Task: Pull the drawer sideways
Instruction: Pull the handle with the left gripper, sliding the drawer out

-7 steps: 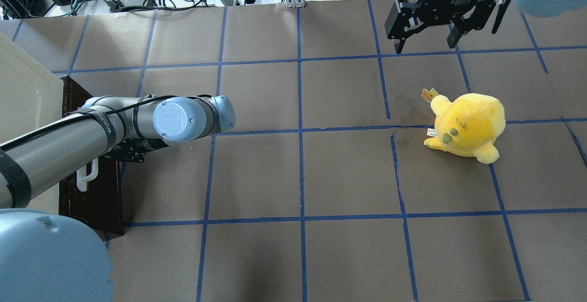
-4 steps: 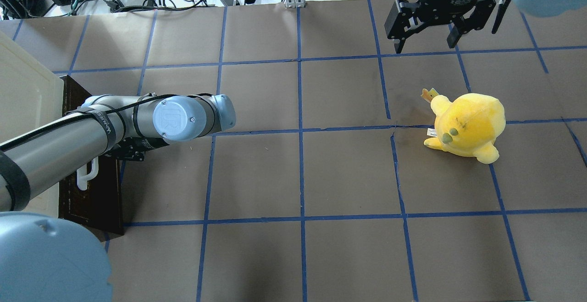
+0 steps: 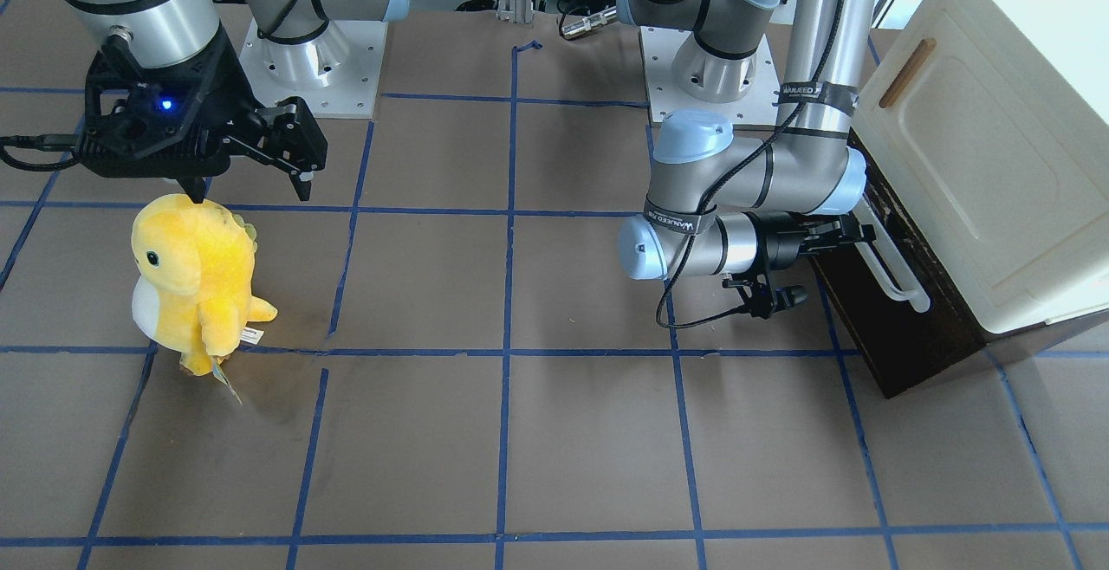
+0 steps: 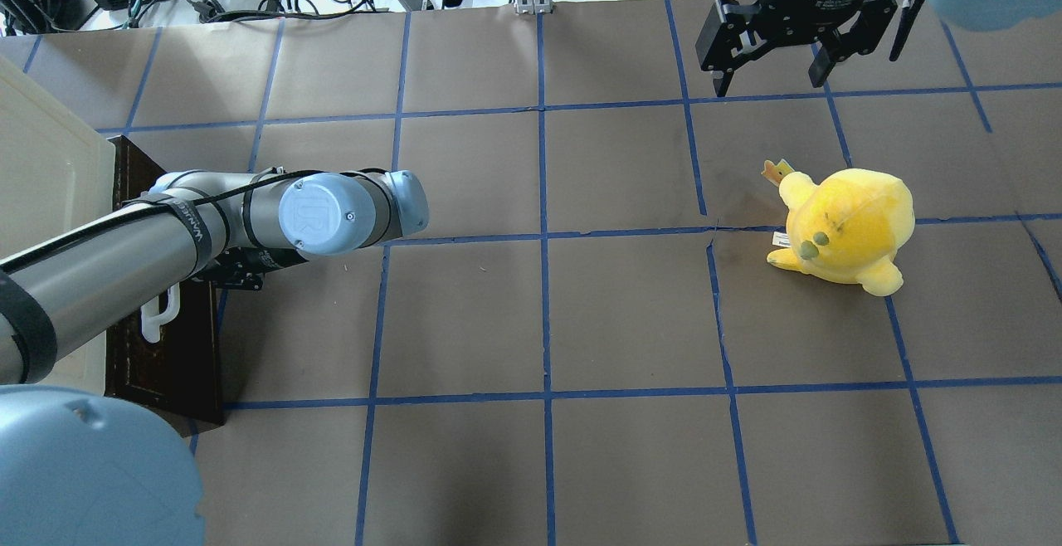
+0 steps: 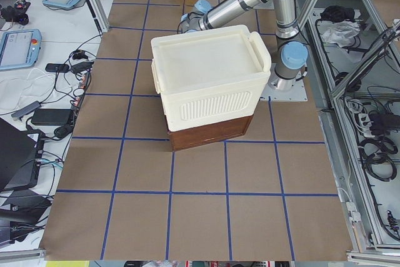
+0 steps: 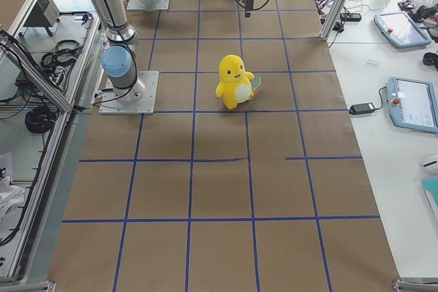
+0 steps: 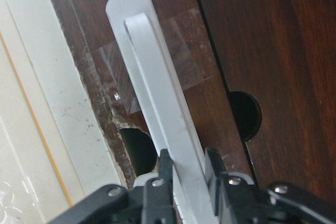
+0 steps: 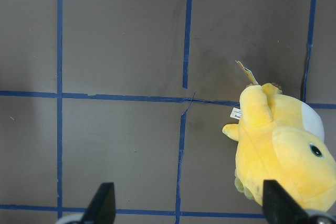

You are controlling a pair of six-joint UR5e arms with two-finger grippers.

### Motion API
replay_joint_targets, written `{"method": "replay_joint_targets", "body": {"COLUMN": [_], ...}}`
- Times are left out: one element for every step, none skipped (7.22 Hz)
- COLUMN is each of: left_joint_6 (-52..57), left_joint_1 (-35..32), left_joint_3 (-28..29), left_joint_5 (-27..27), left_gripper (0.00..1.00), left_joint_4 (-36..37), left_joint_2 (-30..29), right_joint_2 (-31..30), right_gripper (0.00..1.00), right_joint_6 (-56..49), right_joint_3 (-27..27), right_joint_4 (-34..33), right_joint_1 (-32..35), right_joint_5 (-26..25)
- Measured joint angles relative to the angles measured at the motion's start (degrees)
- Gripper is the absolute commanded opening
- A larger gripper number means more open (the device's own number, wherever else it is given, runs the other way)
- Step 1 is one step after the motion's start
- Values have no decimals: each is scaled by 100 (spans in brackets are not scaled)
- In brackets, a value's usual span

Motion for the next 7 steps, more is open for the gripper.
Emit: {"method": "replay_joint_targets", "body": {"left_joint_6": [0,0,0,0,0,0,0], "left_joint_1": [-5,-7,-11,-18,-25,-37,-74], "left_joint_3": [9,12,15,15,15,15,23], "left_joint_5": [2,3,3,1,-3,-5,-7], "left_gripper": [20,20,20,20,20,20,20], "left_joint_4": [0,0,0,1,0,1,0], "left_joint_2": [-3,-4,-5,-9,-11,-13,-14], "right_joint_2": [0,0,0,0,0,0,0], "right_gripper": [100,100,100,100,100,100,100], "right_joint_6": [-1,0,-1,1,3,3,4], "right_joint_3": [0,0,0,0,0,0,0], "right_joint_4": [0,0,0,0,0,0,0], "right_joint_1": [0,0,0,0,0,0,0], "right_joint_5": [0,0,0,0,0,0,0]}}
